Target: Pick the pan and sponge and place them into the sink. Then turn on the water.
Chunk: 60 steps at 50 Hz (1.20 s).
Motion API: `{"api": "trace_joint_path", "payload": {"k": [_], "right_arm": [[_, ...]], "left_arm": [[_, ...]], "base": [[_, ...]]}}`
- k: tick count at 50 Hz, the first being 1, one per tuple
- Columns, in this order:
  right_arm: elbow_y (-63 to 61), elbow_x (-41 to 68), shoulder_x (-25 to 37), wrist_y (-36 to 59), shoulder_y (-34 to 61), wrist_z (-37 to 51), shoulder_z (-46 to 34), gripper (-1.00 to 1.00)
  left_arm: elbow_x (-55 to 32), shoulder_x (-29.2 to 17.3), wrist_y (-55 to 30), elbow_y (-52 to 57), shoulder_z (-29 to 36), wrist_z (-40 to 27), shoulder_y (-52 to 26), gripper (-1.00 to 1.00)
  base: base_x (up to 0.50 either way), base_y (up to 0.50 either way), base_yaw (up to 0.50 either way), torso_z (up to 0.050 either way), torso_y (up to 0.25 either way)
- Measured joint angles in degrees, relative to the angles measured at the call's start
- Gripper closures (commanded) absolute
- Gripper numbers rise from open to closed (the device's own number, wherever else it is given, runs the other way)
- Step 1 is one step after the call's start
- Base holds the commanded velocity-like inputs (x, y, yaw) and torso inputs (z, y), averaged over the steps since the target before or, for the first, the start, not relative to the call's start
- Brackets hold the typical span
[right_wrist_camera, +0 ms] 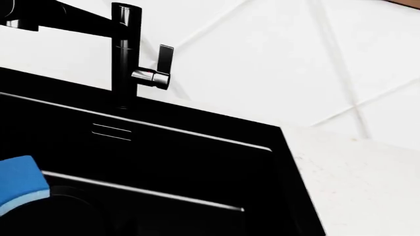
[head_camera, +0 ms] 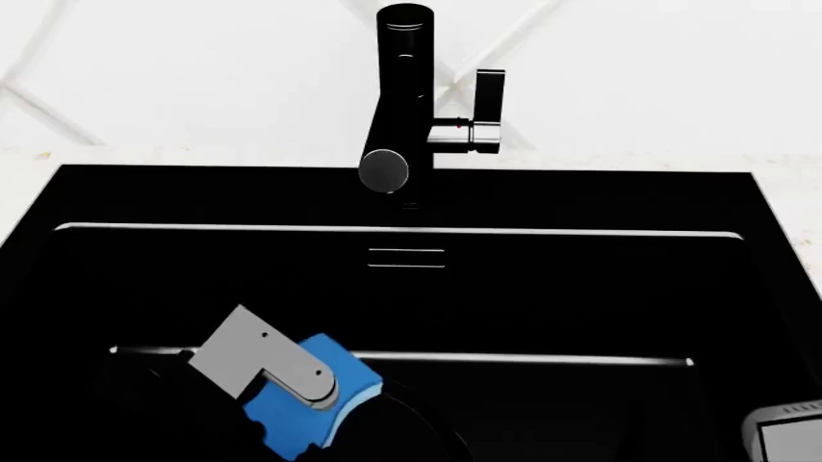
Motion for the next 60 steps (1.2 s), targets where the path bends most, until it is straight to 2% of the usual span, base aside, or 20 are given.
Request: {"api": "trace_joint_path", "payload": {"k": [3,4,17,25,44,60], "right_arm": [[0.3,-0.2,-0.5,0.1,0.0,-0.1,0.0,-1.0],[0.4,-0.3,-0.7,0.1,0.0,-0.2,0.0,-1.0],[1.8,-0.8,-3.0,0.6,0.2,-0.8,0.1,-1.0],[3.5,-0.9,-5.4,1.8,1.3,-1.6,0.7,-1.0],[14.5,-1.4,-16.4,7.0,11.0,-6.7,4.1,-1.0],[34.0,-5.7,-29.7,12.1,22.8,-19.4,4.3,-1.0]], "left_arm": [[0.4,0.3,0.5,-0.7,0.5,0.5,0.0,1.0],[0.5,0.4,0.6,-0.9,0.6,0.6,0.1,-1.0],[0.3,0.7,1.5,-2.0,1.0,0.7,0.1,-1.0],[-1.1,-0.3,1.6,1.5,-1.0,-1.2,-0.1,-1.0],[-7.4,-2.8,5.0,8.8,-16.0,-12.8,0.0,-1.0],[-11.2,-4.3,8.4,14.0,-24.8,-19.6,2.3,-1.0]], "base": [[0.0,0.0,0.0,0.0,0.0],[0.0,0.0,0.0,0.0,0.0],[0.0,0.0,0.0,0.0,0.0],[0.0,0.0,0.0,0.0,0.0],[0.0,0.0,0.0,0.0,0.0],[0.0,0.0,0.0,0.0,0.0]]}}
